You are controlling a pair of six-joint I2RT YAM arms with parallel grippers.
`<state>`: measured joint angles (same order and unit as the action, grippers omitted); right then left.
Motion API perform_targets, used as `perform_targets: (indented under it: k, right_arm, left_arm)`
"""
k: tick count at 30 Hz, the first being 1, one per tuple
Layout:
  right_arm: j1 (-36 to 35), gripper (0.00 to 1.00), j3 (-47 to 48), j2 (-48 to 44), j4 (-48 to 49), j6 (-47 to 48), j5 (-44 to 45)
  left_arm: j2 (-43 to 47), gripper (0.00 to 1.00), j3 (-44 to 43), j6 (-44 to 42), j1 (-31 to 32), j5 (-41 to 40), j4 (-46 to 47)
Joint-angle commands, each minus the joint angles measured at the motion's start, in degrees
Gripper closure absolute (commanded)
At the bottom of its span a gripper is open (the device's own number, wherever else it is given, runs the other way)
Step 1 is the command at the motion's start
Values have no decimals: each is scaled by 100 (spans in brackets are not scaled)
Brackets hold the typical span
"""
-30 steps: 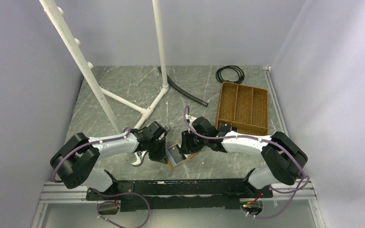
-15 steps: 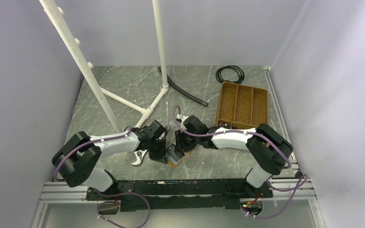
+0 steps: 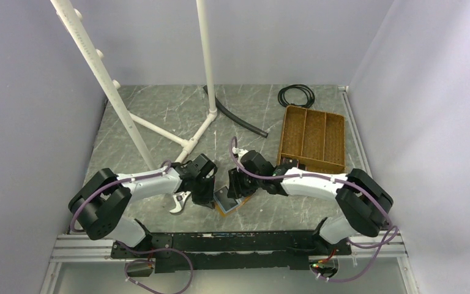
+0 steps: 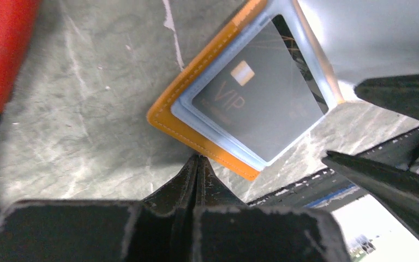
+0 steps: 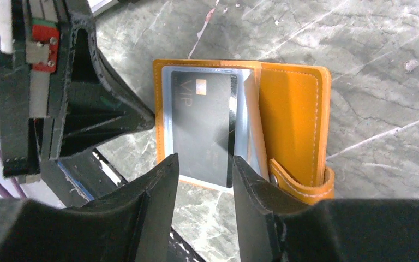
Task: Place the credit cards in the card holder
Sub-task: Insert the credit card into the card holder, then turn over the card slot in the card holder.
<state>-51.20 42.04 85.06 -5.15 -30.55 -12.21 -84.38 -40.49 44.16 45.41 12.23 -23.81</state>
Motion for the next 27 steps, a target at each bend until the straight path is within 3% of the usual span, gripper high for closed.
perform_targets:
  k: [1,4,9,14,20,27]
  right_arm:
    - [22,56,128,-221,-147,29,-6]
    - [26,58,48,-72,214,-60,-358]
    - [38,72,-11,219,659,-144,-435]
    - [47,81,-100,372,700,-191,-127]
    - [57,82,-327,507,682,-286,215]
    - [57,83,-603,468,827,-536,320]
  left_arm:
    - [-60,94,-280,-381,3,-587,-324]
    - [-46,92,-360,-439,-2,-555,-370]
    - [90,85,-453,-413,3,-425,-441]
    - [510,70,-477,-129,1,-121,-472]
    - [948,47,-245,623,3,184,-1]
    - [1106,41,189,1667,2,135,892]
